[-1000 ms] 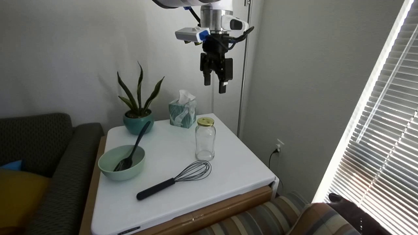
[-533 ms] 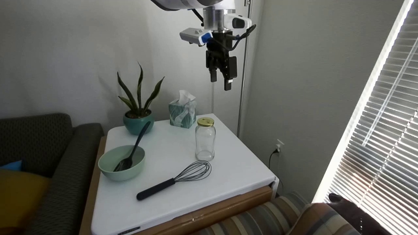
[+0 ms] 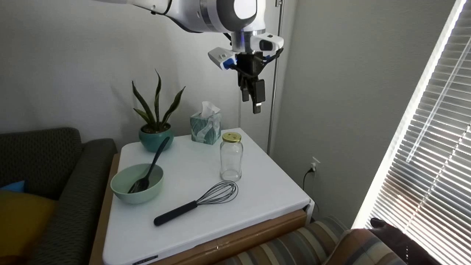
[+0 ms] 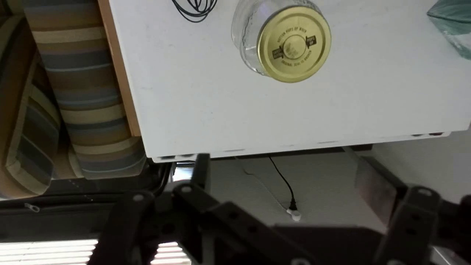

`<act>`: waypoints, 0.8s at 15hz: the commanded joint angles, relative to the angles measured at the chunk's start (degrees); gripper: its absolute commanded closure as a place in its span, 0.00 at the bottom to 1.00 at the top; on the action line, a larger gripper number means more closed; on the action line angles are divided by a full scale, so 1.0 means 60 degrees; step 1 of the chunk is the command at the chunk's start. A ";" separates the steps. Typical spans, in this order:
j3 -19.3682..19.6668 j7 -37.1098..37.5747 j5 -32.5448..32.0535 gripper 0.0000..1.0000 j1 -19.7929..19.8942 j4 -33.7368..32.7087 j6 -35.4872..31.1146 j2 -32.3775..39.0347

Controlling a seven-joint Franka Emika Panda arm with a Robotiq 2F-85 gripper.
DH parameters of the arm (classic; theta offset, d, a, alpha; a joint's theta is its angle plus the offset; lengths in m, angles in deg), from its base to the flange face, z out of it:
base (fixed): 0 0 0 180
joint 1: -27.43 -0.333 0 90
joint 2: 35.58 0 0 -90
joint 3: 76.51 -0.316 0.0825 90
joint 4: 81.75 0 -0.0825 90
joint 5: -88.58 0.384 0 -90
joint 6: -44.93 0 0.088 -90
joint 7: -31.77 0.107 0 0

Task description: Remove the lid from the bottle and put it on the table

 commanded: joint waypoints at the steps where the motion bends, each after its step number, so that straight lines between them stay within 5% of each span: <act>1: -0.0222 0.0067 0.0245 0.00 0.0061 -0.0033 -0.0123 0.0352; 12: -0.0841 -0.0142 0.0274 0.00 0.0033 -0.0161 -0.0025 0.1334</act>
